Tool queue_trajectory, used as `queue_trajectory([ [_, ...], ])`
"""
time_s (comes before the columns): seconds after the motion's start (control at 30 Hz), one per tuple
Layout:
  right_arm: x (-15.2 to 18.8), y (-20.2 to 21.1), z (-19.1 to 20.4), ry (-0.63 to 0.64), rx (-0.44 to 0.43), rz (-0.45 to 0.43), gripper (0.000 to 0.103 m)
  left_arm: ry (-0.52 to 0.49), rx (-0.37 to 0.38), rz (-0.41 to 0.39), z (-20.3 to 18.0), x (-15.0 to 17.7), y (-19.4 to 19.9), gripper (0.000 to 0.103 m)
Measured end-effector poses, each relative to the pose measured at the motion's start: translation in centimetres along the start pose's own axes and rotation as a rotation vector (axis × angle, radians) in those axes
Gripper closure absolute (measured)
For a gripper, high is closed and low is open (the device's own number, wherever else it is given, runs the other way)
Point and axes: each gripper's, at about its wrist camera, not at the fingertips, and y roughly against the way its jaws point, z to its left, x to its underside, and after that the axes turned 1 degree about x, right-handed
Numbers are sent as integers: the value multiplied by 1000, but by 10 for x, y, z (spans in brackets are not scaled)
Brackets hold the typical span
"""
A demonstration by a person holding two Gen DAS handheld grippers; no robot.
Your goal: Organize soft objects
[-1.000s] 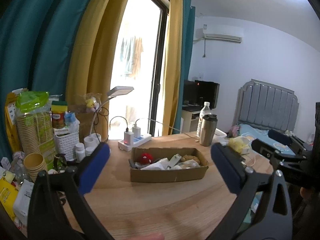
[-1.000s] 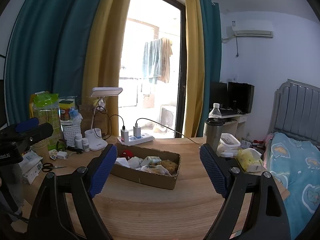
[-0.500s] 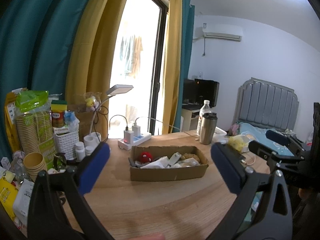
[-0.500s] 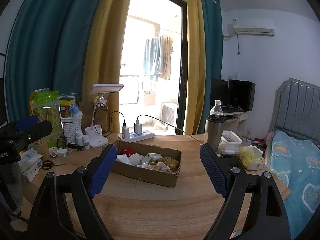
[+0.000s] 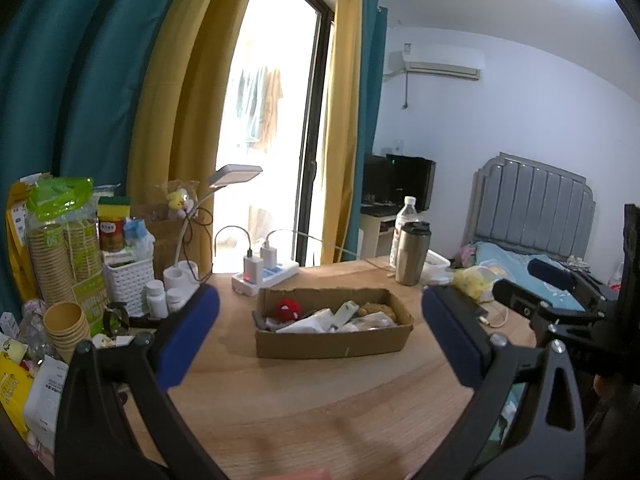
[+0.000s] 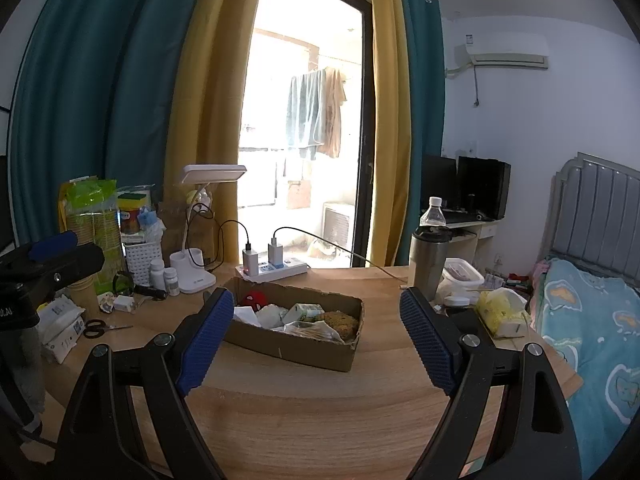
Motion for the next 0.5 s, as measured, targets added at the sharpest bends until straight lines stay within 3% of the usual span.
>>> queue_trajectory([
  [0.5,1,0,3,-1,-3,1,16,-17,-18,-1,-3,0,2,1],
])
